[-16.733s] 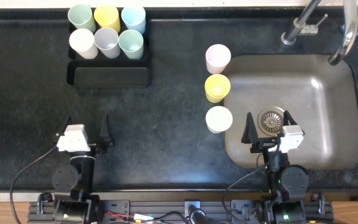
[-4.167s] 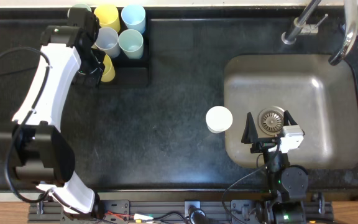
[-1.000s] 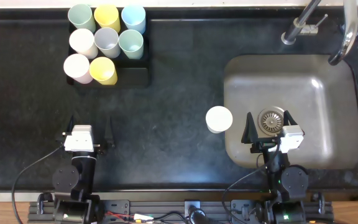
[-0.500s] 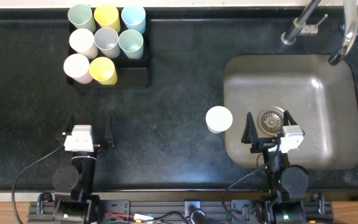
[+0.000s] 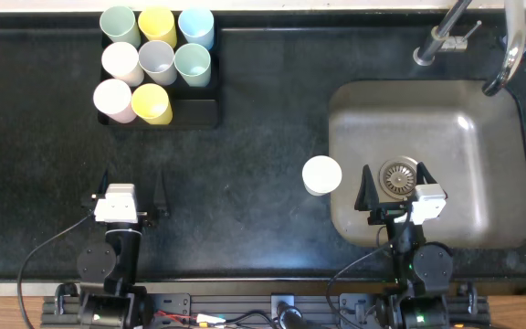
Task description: Store Cups
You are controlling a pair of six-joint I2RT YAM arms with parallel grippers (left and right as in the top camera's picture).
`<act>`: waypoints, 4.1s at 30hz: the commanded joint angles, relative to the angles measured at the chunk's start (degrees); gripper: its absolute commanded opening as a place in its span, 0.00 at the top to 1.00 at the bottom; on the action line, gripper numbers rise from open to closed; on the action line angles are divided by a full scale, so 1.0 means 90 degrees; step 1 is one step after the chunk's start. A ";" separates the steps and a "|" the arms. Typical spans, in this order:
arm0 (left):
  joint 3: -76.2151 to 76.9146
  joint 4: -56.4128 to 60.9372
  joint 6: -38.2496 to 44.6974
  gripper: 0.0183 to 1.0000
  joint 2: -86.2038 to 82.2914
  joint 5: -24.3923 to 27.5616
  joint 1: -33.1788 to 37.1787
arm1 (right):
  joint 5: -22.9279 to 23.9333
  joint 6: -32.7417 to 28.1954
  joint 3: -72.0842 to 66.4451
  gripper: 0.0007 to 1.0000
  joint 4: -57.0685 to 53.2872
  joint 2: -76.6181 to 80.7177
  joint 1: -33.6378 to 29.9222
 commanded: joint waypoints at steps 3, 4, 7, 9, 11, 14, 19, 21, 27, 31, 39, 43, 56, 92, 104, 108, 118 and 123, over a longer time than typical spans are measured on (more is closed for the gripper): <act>-0.0002 -0.0024 0.0121 0.00 -0.0075 0.0066 -0.0019 | -0.0078 -0.0002 0.1610 0.00 -0.1246 0.0712 -0.0034; -0.0002 -0.0024 0.0121 0.00 -0.0075 0.0066 -0.0019 | -0.0155 0.0066 0.2115 0.00 -0.1586 0.1073 -0.0034; -0.0002 -0.0024 0.0121 0.00 -0.0075 0.0066 -0.0019 | -0.0374 0.0197 0.3789 0.00 -0.2618 0.2582 -0.0002; -0.0002 -0.0024 0.0121 0.00 -0.0075 0.0066 -0.0019 | -0.0376 0.0197 0.4962 0.00 -0.3334 0.3747 0.0085; -0.0002 -0.0024 0.0121 0.00 -0.0075 0.0066 -0.0019 | -0.0367 0.0187 0.6203 0.00 -0.4233 0.4925 0.0209; -0.0002 -0.0024 0.0121 0.00 -0.0075 0.0066 -0.0019 | -0.0379 0.0121 0.7973 0.00 -0.5831 0.6472 0.0410; -0.0002 -0.0024 0.0121 0.00 -0.0075 0.0066 -0.0019 | -0.0372 0.0117 0.9680 0.00 -0.7456 0.8349 0.0733; -0.0002 -0.0024 0.0121 0.00 -0.0075 0.0066 -0.0019 | -0.0372 0.0078 0.9753 0.00 -0.7594 0.8825 0.0821; -0.0002 -0.0024 0.0121 0.00 -0.0075 0.0066 -0.0019 | -0.0323 -0.2047 0.9452 0.00 -0.8104 0.9816 0.1149; -0.0002 -0.0024 0.0121 0.00 -0.0075 0.0066 -0.0019 | -0.0605 -0.2829 0.9073 0.00 -0.8089 1.0078 0.1248; -0.0002 -0.0024 0.0121 0.00 -0.0075 0.0066 -0.0019 | -0.0576 -0.3458 0.8204 0.00 -0.7677 1.0088 0.1195; -0.0002 -0.0024 0.0121 0.00 -0.0075 0.0066 -0.0019 | -0.0542 -0.3456 0.8097 0.00 -0.7485 1.0139 0.1190; -0.0002 -0.0024 0.0121 0.00 -0.0075 0.0066 -0.0019 | -0.0512 -0.3453 0.8099 0.01 -0.7082 1.0824 0.1083; -0.0002 -0.0024 0.0121 0.00 -0.0075 0.0066 -0.0019 | -0.0619 -0.1047 1.7075 0.96 -0.8206 1.3624 0.3157; -0.0002 -0.0024 0.0121 0.00 -0.0075 0.0066 -0.0019 | -0.0527 -0.1054 1.7058 0.96 -0.8233 1.4741 0.3623; -0.0002 -0.0024 0.0121 0.00 -0.0075 0.0066 -0.0019 | -0.0486 -0.1115 1.7014 0.96 -0.8264 1.5033 0.3682; -0.0002 -0.0024 0.0121 0.00 -0.0075 0.0066 -0.0019 | -0.0444 -0.1115 1.7014 0.96 -0.8403 1.5586 0.3628; -0.0002 -0.0024 0.0121 0.00 -0.0075 0.0066 -0.0019 | -0.0656 -0.1115 1.7014 0.96 -0.8454 1.5664 0.3626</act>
